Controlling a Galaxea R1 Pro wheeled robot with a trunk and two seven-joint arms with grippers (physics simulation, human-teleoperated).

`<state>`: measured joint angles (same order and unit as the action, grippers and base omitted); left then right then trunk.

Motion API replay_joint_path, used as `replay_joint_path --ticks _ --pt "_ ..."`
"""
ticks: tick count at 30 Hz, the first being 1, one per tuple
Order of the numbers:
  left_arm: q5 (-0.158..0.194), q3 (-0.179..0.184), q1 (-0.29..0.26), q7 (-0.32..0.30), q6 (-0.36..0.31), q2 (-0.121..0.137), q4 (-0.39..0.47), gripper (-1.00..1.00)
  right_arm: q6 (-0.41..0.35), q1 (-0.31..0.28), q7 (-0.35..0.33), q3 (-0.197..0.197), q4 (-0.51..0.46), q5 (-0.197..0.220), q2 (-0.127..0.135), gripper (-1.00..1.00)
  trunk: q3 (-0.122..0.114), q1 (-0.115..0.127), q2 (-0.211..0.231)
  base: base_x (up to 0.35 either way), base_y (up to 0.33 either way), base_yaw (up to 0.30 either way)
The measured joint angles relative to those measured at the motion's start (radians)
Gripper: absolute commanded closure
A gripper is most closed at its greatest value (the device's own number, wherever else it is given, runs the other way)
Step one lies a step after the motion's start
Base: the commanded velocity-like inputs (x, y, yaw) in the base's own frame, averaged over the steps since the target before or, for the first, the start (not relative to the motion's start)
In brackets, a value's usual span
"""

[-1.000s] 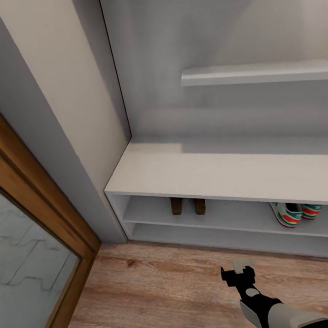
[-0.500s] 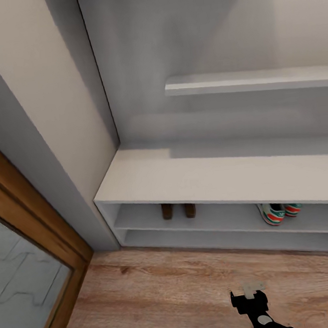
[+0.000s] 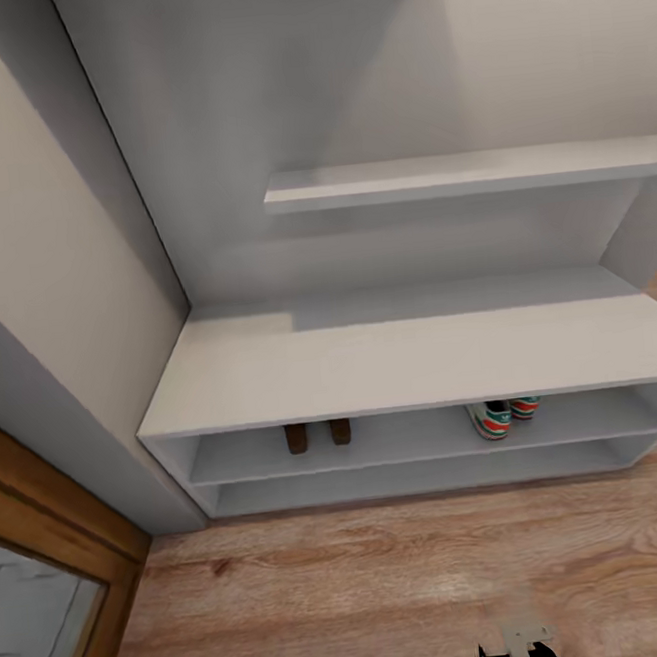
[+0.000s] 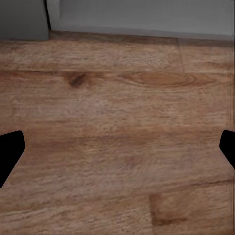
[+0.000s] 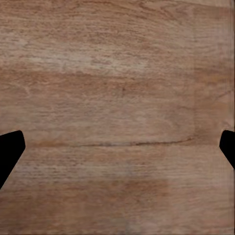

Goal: Pick up the two gym shoes and the two sandals from the corridor floor and place them onto the hallstand (shoe rack) in the corridor, making sure they are on the rack and not on the floor. Arrange them so the two gym shoes are next to each other and the two sandals are next to each other.

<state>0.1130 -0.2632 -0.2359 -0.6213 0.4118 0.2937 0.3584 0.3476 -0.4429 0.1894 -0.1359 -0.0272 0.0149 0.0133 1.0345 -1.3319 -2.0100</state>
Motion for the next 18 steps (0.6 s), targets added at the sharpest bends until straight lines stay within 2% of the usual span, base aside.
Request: replay_joint_path --ticks 10,13,18 --pt "-0.006 0.001 0.0 0.0 0.0 -0.007 -0.001 -1.0 0.0 0.032 -0.005 -0.002 0.0 -0.001 -0.001 -1.0 -0.031 0.038 0.07 0.0 0.0 -0.3" --pt "-0.007 0.001 0.0 0.0 0.0 -0.01 -0.002 -1.0 0.0 0.033 -0.023 -0.001 0.0 -0.001 0.0 -1.0 -0.041 0.05 0.091 0.0 0.0 -0.299" --pt "-0.007 0.001 0.0 0.0 0.0 -0.012 0.0 -1.0 -0.001 0.034 -0.09 0.0 0.0 0.0 0.007 -1.0 -0.056 0.069 0.126 0.0 0.0 -0.296"
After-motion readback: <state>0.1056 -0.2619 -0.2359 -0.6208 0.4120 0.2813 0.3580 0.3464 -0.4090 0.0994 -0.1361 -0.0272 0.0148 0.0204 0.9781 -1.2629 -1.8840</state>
